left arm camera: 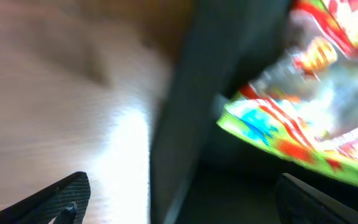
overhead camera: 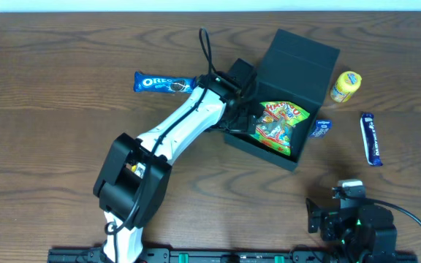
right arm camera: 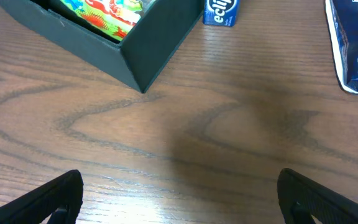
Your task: Pack container
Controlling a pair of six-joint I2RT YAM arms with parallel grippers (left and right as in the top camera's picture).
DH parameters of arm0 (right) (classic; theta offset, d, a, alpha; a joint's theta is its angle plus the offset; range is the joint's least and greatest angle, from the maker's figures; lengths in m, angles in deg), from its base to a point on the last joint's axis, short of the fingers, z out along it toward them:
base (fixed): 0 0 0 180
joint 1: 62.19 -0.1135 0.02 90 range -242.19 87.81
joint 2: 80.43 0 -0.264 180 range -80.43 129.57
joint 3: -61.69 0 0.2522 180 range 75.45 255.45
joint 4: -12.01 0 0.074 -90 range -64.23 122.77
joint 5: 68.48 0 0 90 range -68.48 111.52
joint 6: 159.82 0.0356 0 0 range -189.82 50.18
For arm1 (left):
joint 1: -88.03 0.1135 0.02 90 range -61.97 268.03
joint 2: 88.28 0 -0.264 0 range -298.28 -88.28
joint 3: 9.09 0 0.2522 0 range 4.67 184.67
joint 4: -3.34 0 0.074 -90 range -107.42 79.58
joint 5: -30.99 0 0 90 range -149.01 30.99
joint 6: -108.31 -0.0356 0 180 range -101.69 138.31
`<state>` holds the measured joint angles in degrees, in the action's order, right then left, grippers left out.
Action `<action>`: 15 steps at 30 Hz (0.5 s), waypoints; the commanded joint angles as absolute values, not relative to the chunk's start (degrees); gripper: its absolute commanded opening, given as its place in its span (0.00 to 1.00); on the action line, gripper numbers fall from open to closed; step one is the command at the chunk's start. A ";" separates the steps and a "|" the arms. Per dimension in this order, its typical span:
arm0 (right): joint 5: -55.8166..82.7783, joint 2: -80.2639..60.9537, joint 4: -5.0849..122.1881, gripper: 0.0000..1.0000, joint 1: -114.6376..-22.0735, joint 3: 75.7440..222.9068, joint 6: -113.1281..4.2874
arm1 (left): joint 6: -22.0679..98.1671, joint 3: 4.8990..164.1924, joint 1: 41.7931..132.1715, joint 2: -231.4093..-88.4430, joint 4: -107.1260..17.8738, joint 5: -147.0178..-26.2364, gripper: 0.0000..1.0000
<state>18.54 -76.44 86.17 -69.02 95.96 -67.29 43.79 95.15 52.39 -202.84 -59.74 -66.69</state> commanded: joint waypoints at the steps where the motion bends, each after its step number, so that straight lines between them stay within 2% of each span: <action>1: 18.69 -76.79 86.43 0.99 -68.48 95.57 -67.10 | 40.95 94.77 53.01 -200.48 -59.50 -57.08 0.95; 6: 18.69 -76.79 86.43 0.99 -68.48 95.57 -67.10 | 40.29 94.77 53.18 -200.50 -57.97 -51.50 0.95; 15: 18.69 -76.79 86.41 0.99 -68.48 95.57 -67.12 | 27.13 94.77 53.36 -201.53 -47.37 -56.99 0.95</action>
<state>18.54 -76.44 86.19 -69.02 95.96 -67.29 33.34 95.06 53.11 -201.79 -48.57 -56.05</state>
